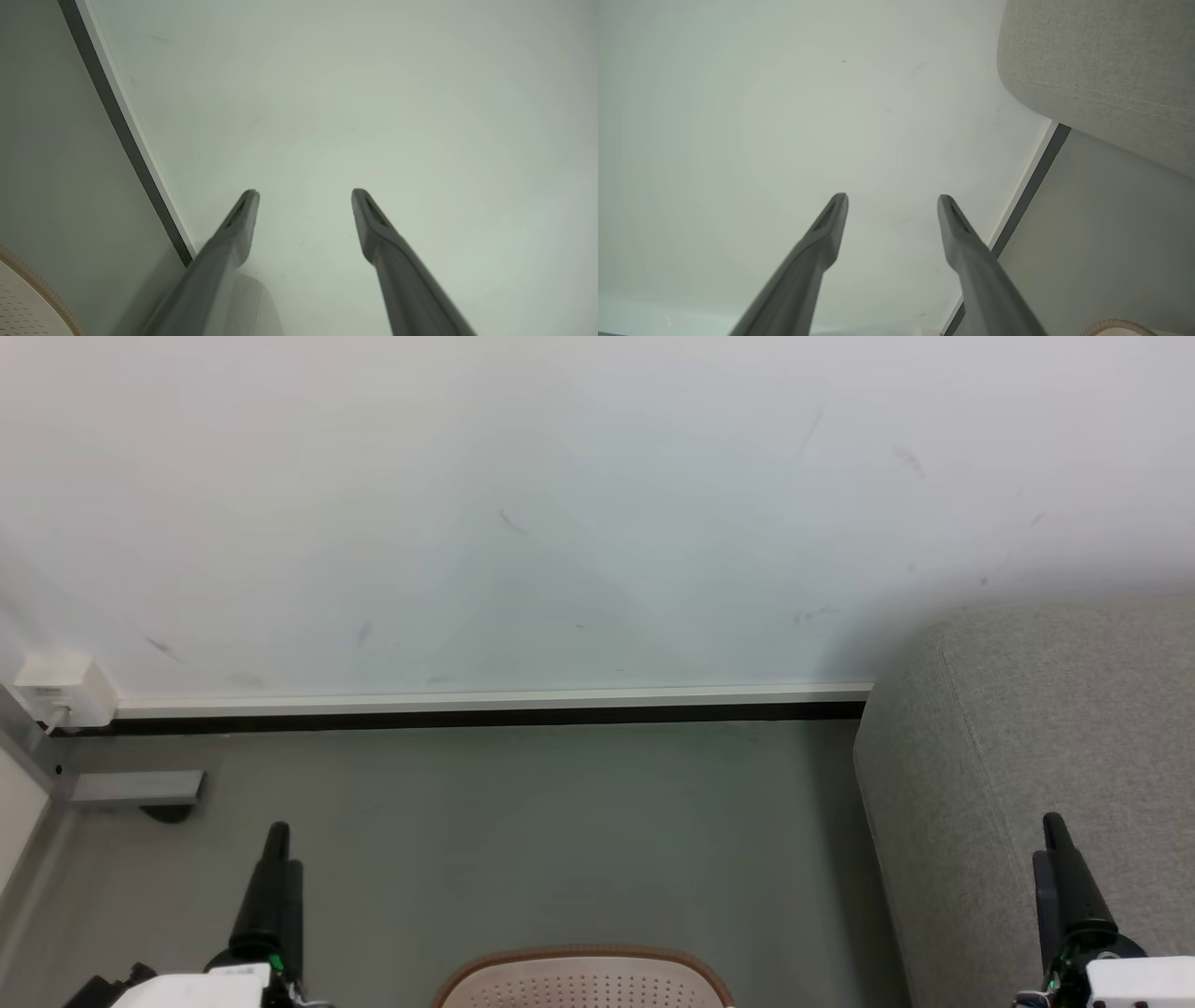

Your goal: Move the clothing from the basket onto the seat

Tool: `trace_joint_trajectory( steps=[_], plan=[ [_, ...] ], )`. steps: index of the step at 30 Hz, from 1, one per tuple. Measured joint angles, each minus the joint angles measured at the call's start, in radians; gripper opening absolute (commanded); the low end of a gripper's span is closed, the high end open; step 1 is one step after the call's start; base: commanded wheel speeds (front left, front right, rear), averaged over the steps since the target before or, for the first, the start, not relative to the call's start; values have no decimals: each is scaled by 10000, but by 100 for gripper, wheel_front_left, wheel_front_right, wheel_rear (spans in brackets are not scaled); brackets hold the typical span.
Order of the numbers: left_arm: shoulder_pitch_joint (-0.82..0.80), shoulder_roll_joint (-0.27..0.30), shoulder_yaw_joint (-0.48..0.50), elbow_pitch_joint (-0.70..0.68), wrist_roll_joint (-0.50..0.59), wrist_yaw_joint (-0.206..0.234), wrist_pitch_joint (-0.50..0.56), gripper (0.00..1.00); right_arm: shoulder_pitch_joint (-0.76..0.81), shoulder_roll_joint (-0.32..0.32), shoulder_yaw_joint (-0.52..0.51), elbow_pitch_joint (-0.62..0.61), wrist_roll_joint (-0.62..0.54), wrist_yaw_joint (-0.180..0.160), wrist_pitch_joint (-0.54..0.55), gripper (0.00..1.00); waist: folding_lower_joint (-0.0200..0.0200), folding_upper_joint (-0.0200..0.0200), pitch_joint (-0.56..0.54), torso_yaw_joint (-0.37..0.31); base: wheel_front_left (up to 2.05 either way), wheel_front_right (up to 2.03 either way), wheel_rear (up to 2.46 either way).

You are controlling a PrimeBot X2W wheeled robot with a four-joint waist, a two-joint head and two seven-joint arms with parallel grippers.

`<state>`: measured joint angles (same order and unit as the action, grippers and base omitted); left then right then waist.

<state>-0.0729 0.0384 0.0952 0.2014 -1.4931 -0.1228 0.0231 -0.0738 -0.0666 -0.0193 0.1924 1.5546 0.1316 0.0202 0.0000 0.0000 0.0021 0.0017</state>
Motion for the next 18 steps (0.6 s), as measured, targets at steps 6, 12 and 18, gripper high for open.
trace_joint_trajectory(
  steps=[6, 12, 18],
  plan=[
    [0, 2, -40, -203, 1062, 0, -284, 100, -24, -86, 276, -161, -481, 0, -234, 100, 0, 0, -16, -35, 0, 0, 0],
    [2, 4, -109, -447, 2360, -2, -514, 100, -46, -211, 355, -303, -1423, 0, -485, 100, 0, 0, -32, -69, 0, 0, 0],
    [9, 12, -219, -543, 3839, -8, -700, 100, -53, -284, 497, -295, -2790, 0, -669, 100, 0, 0, -52, -78, 0, 0, 0]
  ],
)
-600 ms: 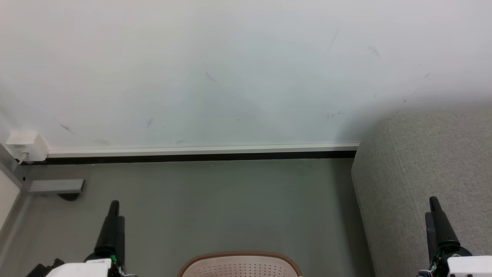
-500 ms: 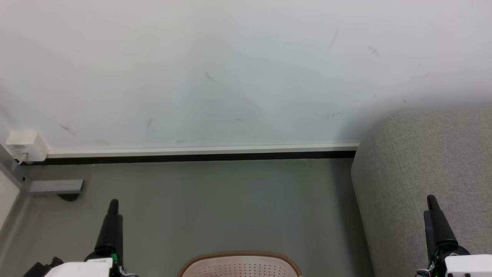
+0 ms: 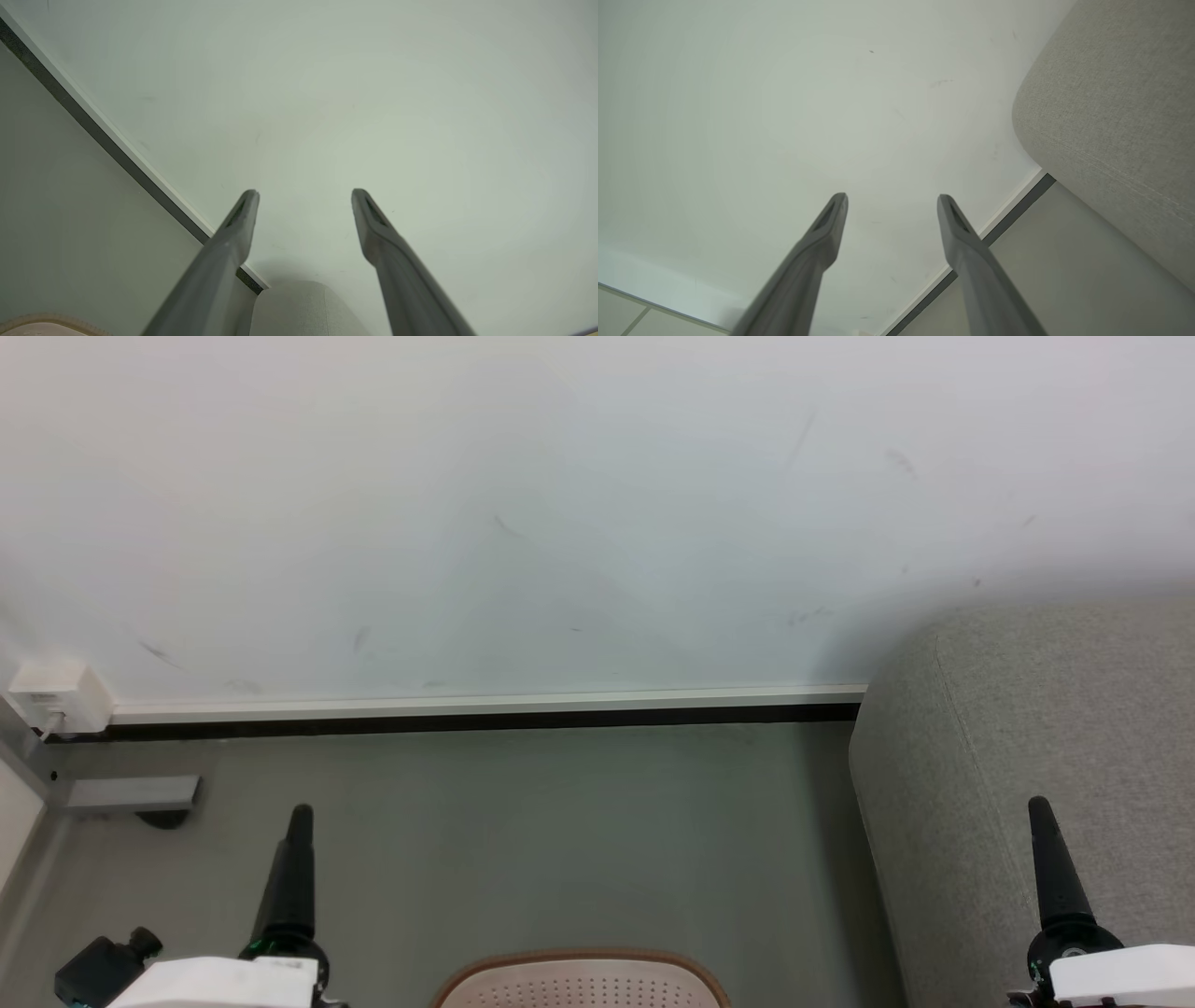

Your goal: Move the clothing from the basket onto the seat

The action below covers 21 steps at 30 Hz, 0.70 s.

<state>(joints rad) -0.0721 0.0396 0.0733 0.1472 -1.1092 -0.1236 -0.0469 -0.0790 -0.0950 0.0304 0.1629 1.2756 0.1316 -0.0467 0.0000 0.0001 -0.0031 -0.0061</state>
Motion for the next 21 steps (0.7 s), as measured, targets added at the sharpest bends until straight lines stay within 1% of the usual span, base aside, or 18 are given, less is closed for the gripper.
trace_joint_trajectory(
  steps=[3, 6, 14, 21],
  plan=[
    [4, 2, -67, -36, 550, 23, -113, 100, -7, -17, 102, -15, -596, 0, -117, 100, 0, 0, -2, 3, 0, 0, 0],
    [11, 2, -146, -105, 1114, 148, -251, 100, -12, -84, 251, -98, -1373, 0, -228, 100, 0, 0, 1, 12, 0, 0, 0],
    [94, 10, -468, -207, 3028, 646, -468, 100, -12, -94, 257, -244, -3590, 2, -479, 100, 0, 0, -3, 9, 0, 0, 0],
    [110, 19, -696, 63, 4339, 1045, -677, 100, -9, -90, 274, -61, -5064, 0, -688, 100, 0, 0, -28, -6, 0, 0, 0]
  ],
)
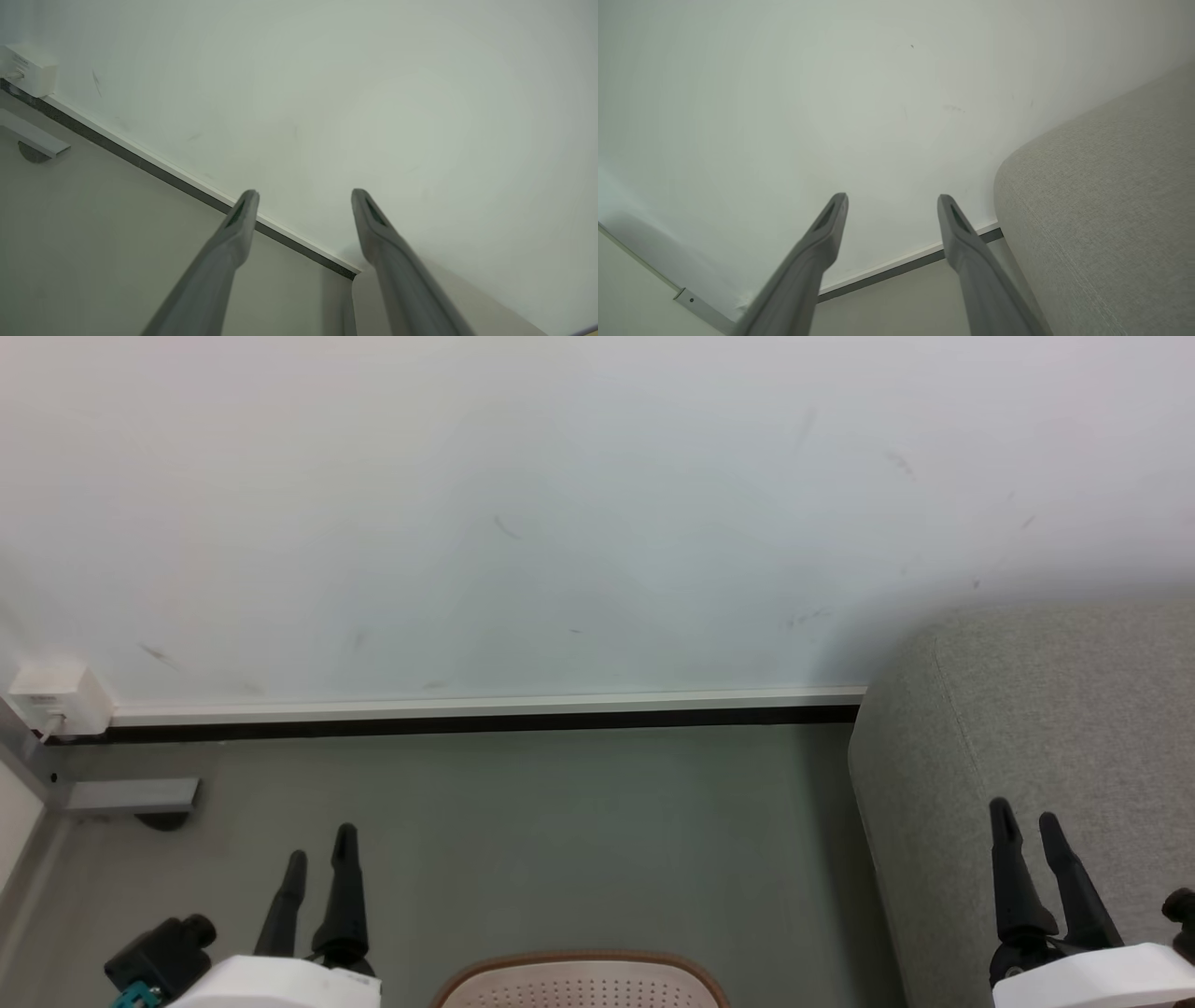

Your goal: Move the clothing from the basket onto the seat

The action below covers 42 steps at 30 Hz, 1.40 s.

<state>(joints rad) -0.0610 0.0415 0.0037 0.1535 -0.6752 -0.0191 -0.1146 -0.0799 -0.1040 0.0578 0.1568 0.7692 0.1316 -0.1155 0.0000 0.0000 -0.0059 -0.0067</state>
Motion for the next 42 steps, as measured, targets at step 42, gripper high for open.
trace_joint_trajectory(
  steps=[42],
  plan=[
    [103, 33, -405, -58, 4255, 612, -1003, 100, -14, -157, 393, 259, -3668, 2, -1009, 100, -1, 0, -177, -61, 0, 0, 0]
  ],
)
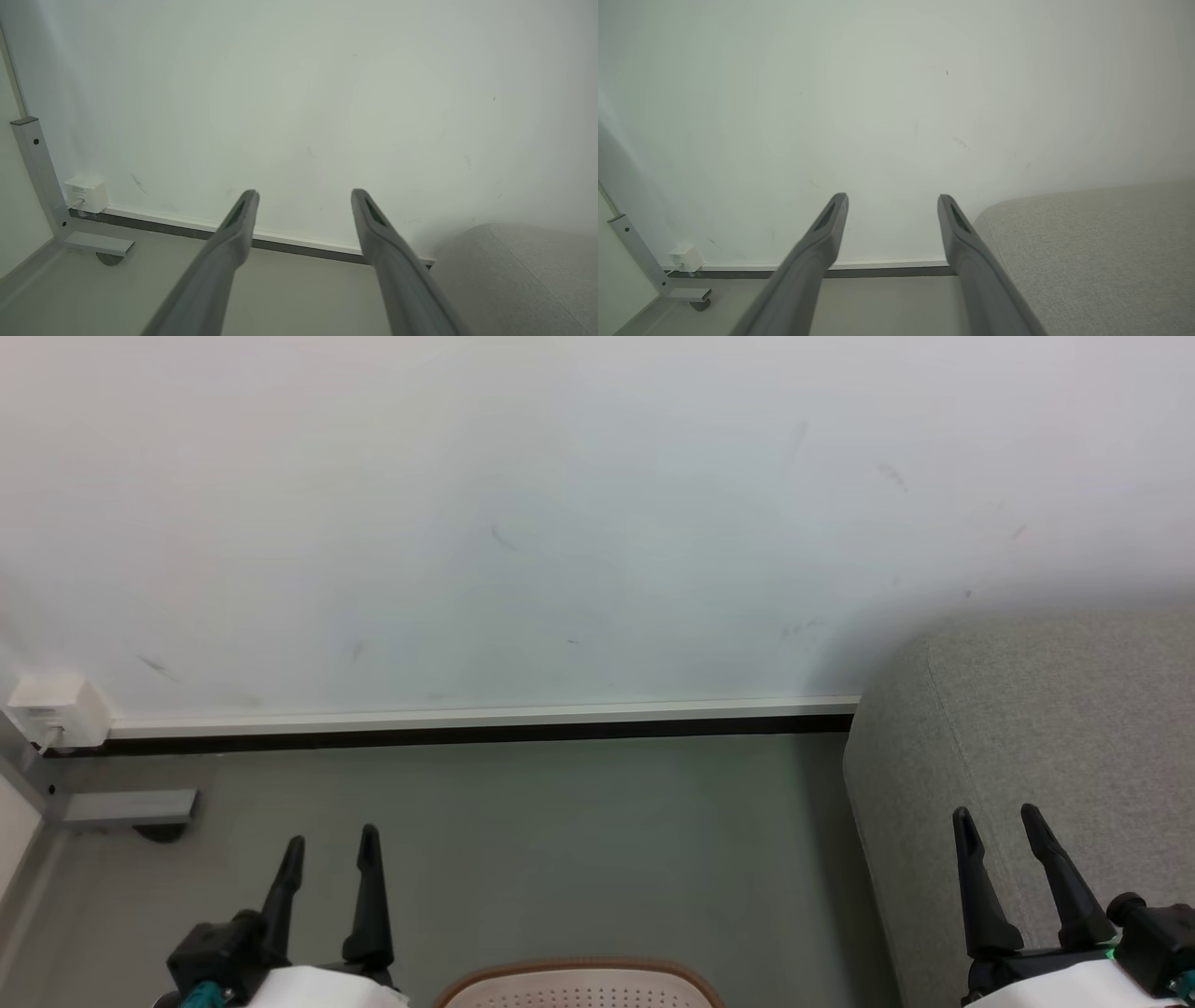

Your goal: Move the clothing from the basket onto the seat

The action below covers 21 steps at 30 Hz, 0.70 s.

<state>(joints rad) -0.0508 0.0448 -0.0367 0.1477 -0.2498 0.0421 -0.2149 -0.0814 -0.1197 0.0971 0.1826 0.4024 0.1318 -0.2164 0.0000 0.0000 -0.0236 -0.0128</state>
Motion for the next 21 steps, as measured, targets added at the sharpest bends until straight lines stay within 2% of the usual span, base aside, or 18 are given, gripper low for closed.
trace_joint_trajectory(
  steps=[21],
  plan=[
    [76, 15, -65, 4, 1367, 240, -416, 100, -75, 10, 136, -54, -1164, 0, -399, 100, 0, 0, -76, 56, 0, 0, 0]
  ],
)
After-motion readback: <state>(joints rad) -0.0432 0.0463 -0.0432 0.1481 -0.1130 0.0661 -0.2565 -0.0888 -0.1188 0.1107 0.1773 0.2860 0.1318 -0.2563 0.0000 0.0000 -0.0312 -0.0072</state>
